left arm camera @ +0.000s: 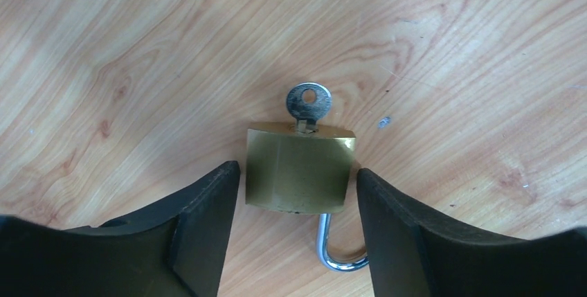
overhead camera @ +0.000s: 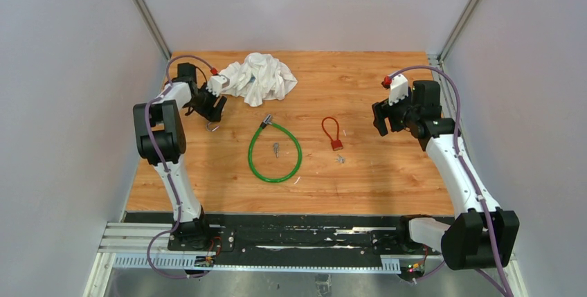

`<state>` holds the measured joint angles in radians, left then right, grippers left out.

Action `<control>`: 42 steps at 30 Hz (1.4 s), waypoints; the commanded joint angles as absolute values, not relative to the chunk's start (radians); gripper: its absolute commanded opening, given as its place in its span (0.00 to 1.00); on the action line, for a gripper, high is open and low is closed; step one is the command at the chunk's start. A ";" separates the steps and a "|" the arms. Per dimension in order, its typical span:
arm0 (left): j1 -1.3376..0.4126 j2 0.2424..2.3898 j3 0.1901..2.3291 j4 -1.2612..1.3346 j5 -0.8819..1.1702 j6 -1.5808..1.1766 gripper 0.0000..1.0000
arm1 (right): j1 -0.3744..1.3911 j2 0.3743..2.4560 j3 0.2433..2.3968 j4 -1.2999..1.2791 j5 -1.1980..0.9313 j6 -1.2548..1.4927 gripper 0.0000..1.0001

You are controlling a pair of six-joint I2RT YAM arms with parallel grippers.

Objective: Lock with the key
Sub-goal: Pick up the lock from the center of the board.

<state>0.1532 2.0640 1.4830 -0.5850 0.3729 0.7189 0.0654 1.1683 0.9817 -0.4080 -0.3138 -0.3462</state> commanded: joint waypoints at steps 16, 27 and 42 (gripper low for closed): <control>0.111 1.915 1.399 -0.592 0.517 0.733 0.01 | 0.055 1.156 0.952 -0.354 -0.478 -0.292 0.75; -0.050 1.682 1.342 -0.661 0.518 0.759 0.00 | 0.114 1.275 1.000 -0.158 -0.780 -0.070 0.69; -0.458 1.471 1.273 -0.628 0.476 0.618 0.00 | 0.377 1.629 1.043 0.421 -0.954 0.586 0.64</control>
<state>-0.4000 1.5196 1.2655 -0.6544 0.4850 0.6609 0.3477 1.5536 1.0027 0.2741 -0.8673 0.3576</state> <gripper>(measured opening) 0.529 0.650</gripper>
